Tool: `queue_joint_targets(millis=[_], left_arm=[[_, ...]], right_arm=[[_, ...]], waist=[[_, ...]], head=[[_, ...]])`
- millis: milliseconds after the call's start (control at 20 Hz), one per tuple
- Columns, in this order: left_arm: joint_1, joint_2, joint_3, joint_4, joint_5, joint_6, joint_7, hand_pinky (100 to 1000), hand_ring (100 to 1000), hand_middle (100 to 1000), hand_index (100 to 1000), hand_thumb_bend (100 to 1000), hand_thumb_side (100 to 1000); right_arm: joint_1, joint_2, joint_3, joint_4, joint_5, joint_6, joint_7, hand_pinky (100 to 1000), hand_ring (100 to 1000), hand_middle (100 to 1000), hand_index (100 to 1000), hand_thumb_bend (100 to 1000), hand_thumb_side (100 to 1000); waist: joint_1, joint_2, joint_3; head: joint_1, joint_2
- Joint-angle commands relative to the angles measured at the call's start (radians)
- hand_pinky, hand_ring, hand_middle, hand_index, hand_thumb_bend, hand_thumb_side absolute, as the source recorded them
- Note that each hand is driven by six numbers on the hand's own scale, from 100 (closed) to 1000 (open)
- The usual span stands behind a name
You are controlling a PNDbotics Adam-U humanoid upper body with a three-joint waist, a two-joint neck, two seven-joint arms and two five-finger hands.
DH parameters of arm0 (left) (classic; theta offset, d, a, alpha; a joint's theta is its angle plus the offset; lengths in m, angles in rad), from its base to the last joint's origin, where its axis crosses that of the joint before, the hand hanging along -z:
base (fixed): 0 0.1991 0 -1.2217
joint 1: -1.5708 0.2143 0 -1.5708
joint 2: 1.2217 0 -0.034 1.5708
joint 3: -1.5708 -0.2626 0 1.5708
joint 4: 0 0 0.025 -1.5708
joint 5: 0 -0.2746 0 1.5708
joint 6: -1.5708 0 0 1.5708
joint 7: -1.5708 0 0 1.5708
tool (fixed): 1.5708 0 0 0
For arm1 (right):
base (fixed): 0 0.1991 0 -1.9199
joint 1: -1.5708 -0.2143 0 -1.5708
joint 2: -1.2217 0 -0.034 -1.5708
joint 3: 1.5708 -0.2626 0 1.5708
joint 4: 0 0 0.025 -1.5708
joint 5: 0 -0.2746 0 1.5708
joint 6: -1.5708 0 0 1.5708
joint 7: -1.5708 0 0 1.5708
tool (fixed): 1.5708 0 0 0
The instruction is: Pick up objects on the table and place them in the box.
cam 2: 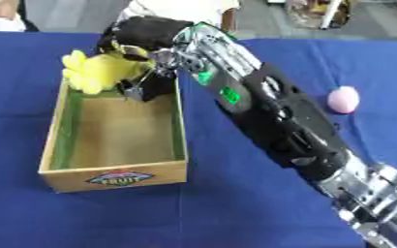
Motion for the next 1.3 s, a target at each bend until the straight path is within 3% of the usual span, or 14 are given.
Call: queue_joint_targets(millis=[50, 750, 1000, 1150, 1200, 1250, 1300], left_arm=[[-0.017, 0.007, 0.000, -0.015, 0.007, -0.001, -0.005, 767, 873, 731, 768, 277, 741], [-0.020, 0.003, -0.005, -0.015, 0.013, 0.001, -0.012, 768, 875, 732, 767, 274, 745], [-0.020, 0.003, -0.006, -0.015, 0.014, 0.002, -0.014, 768, 875, 732, 767, 272, 746], [-0.020, 0.003, -0.007, -0.015, 0.015, 0.003, -0.015, 768, 876, 733, 767, 272, 747], [-0.020, 0.003, -0.007, -0.015, 0.015, 0.003, -0.016, 768, 876, 733, 767, 272, 747], [-0.021, 0.003, -0.007, -0.015, 0.016, 0.002, -0.016, 768, 876, 733, 767, 273, 747], [-0.021, 0.003, -0.007, -0.015, 0.016, 0.002, -0.016, 768, 876, 733, 767, 272, 747]], right_arm=[[-0.021, 0.015, 0.011, 0.030, 0.027, -0.024, 0.007, 769, 745, 689, 796, 100, 186], [-0.019, 0.065, 0.043, 0.135, 0.117, -0.092, 0.017, 781, 777, 738, 819, 122, 228], [-0.023, 0.075, 0.045, 0.142, 0.150, -0.112, 0.015, 782, 778, 738, 810, 144, 190], [-0.025, 0.080, 0.053, 0.140, 0.174, -0.130, 0.017, 792, 804, 774, 829, 175, 235], [-0.025, 0.081, 0.055, 0.141, 0.180, -0.137, 0.022, 796, 814, 785, 838, 225, 233], [-0.025, 0.081, 0.059, 0.144, 0.187, -0.146, 0.029, 849, 899, 874, 888, 254, 334], [-0.025, 0.080, 0.063, 0.147, 0.198, -0.158, 0.040, 865, 919, 887, 899, 273, 337]], waist=[[0.005, -0.013, 0.002], [0.005, -0.010, 0.006], [0.006, -0.010, 0.006], [0.005, -0.010, 0.006], [0.005, -0.010, 0.006], [0.005, -0.010, 0.006], [0.005, -0.010, 0.006]], head=[[-0.006, 0.005], [-0.007, 0.005], [-0.006, 0.005], [-0.007, 0.005], [-0.007, 0.005], [-0.007, 0.005], [-0.006, 0.005]])
